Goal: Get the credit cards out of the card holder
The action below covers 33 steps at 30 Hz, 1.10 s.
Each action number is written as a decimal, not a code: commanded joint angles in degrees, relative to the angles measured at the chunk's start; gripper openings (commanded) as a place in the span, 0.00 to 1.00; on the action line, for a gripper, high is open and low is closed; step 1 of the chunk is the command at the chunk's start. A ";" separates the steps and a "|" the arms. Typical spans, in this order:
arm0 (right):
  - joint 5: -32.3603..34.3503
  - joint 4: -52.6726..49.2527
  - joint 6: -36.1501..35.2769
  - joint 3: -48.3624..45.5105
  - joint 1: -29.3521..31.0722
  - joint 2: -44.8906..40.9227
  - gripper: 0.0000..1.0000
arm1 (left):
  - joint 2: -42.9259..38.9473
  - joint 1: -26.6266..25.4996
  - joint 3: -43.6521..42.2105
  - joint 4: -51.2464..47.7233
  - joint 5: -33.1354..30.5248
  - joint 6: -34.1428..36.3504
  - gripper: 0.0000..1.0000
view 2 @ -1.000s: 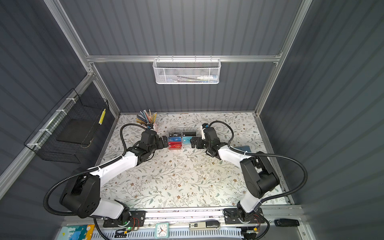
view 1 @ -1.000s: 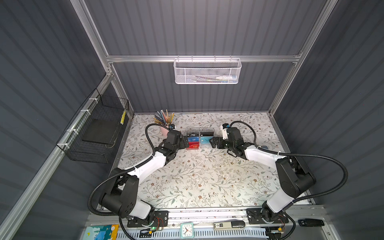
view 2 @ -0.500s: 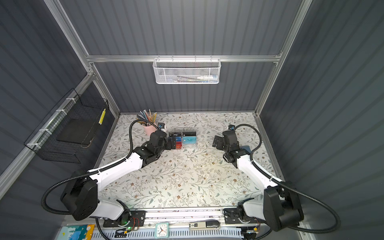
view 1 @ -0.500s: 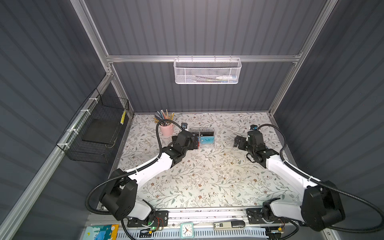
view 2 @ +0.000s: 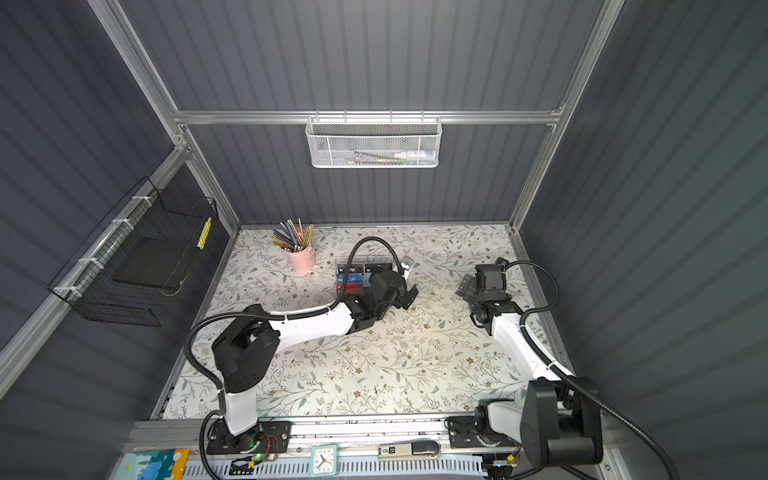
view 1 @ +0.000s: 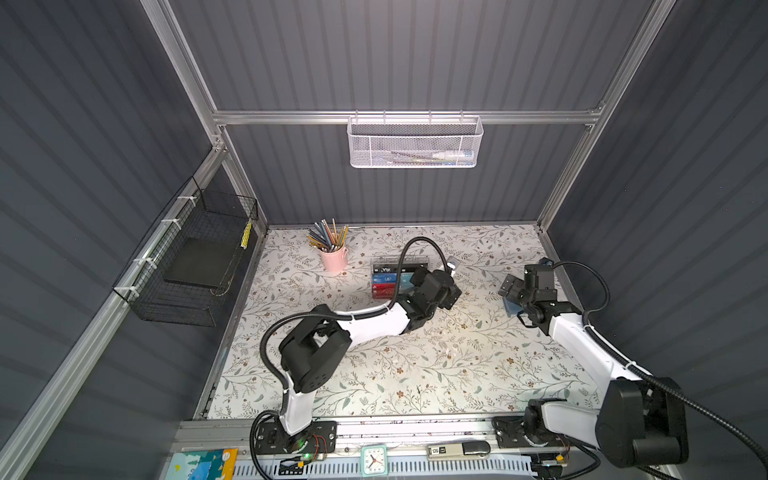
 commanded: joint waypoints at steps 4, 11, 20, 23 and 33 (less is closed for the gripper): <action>-3.15 1.02 2.68 2.39 -7.08 8.04 0.99 | 7.90 -2.29 11.74 0.20 1.34 4.75 1.00; -9.22 -2.00 3.52 10.16 -13.53 17.66 0.99 | 10.19 -2.42 14.18 1.34 5.73 0.52 1.00; -13.67 -3.06 1.77 13.91 -15.76 22.71 0.99 | 11.56 -2.39 15.48 -0.24 8.19 -0.39 1.00; -15.88 -3.10 0.92 14.51 -15.81 23.99 0.99 | 11.47 -2.42 15.35 -0.80 7.54 -0.42 1.00; -27.93 -3.32 -0.08 16.18 -15.47 27.37 0.99 | 10.80 -2.29 13.19 -1.31 5.25 -2.64 1.00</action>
